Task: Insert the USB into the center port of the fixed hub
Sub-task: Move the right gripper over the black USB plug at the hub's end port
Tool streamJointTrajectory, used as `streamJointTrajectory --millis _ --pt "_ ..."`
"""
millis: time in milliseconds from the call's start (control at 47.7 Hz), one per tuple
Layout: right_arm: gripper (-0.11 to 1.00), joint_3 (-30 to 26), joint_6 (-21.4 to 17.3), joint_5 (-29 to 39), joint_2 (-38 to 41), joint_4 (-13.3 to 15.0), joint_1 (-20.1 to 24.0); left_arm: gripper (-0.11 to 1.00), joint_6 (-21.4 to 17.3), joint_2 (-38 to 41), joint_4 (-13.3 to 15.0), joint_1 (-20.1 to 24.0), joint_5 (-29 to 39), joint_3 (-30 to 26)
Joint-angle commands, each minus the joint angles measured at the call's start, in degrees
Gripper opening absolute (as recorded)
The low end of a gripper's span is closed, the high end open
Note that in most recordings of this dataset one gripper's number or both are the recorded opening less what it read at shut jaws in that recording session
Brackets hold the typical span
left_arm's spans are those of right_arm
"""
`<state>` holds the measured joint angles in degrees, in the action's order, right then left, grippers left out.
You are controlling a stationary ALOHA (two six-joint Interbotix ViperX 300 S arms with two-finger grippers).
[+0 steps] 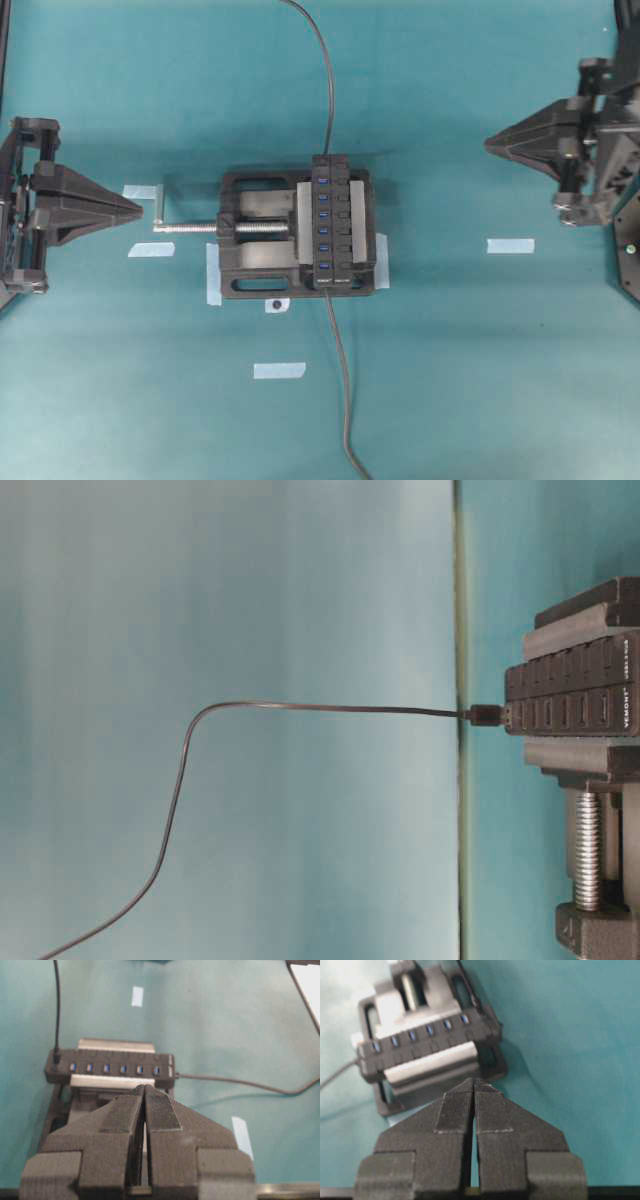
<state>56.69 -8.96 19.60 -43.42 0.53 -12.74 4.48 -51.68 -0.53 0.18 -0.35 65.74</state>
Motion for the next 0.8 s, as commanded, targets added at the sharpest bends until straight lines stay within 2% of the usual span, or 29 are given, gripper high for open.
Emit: streamJointTrajectory --millis 0,168,482,776 --pt "0.00 -2.3 0.0 0.0 2.0 0.4 -0.3 0.00 0.1 0.4 0.0 0.1 -0.1 -1.7" --pt "0.00 -4.8 0.6 0.2 7.0 1.1 -0.3 0.00 0.2 0.4 0.0 0.1 0.0 -1.8" --pt "0.00 -10.3 6.9 -0.4 16.5 1.8 -0.4 0.00 0.2 0.4 0.0 0.1 0.0 -1.8" --pt "0.00 -13.8 9.6 -2.1 23.6 1.8 -0.3 0.00 0.1 0.4 0.0 0.1 0.0 -2.1"
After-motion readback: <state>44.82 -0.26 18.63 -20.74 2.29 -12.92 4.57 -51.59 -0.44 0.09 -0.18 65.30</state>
